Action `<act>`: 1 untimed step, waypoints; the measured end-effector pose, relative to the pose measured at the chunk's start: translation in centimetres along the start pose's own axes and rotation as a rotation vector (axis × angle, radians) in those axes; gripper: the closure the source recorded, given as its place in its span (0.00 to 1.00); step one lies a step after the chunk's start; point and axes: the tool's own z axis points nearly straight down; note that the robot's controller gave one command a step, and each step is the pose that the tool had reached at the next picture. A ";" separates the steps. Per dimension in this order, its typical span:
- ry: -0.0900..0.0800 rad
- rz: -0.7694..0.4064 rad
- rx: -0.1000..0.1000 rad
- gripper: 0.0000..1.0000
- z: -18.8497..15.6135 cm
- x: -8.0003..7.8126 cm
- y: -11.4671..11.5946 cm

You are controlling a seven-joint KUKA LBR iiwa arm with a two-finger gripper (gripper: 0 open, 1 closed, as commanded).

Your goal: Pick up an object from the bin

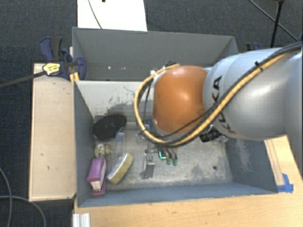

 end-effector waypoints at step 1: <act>-0.015 -0.056 -0.003 0.00 12.0 -2.1 4.2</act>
Offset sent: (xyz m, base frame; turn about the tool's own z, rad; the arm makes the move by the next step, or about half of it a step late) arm 0.0175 0.0412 -0.1197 -0.0505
